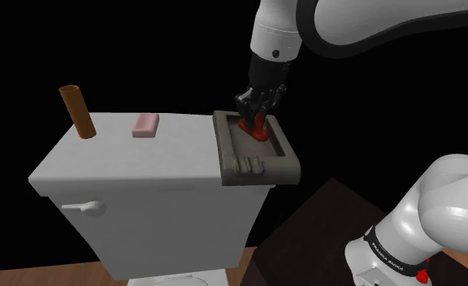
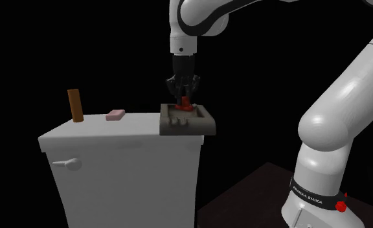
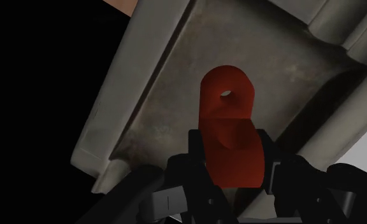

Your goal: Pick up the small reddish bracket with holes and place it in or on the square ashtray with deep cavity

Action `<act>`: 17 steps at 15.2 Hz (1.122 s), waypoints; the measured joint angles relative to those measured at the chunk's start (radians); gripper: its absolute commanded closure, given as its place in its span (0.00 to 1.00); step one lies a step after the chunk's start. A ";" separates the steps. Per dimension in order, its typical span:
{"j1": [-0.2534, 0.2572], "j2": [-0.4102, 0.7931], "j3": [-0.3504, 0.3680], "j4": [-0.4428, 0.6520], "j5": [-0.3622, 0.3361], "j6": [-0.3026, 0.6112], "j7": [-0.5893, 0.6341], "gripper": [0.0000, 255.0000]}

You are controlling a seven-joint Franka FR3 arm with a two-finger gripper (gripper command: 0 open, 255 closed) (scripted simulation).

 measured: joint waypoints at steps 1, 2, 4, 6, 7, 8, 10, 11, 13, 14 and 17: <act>0.000 0.000 0.000 0.000 0.000 0.000 0.000 1.00; 0.000 0.000 0.000 0.000 0.000 0.000 0.000 0.00; 0.000 0.000 0.000 0.000 0.000 0.001 0.000 0.00; 0.000 0.000 0.000 0.000 0.000 0.001 0.000 0.00; 0.000 0.000 0.000 0.000 0.000 0.001 0.000 0.00; 0.000 0.000 0.000 0.000 0.000 0.001 0.000 0.00; 0.000 -0.003 -0.001 0.036 0.000 -0.038 0.001 0.00; 0.000 -0.014 -0.008 0.057 0.000 -0.068 -0.005 0.00; 0.001 -0.013 -0.007 0.102 0.000 -0.113 0.000 0.00; 0.000 -0.013 -0.007 0.111 -0.001 -0.122 -0.001 0.00; 0.000 -0.013 -0.008 0.116 -0.001 -0.127 -0.001 0.00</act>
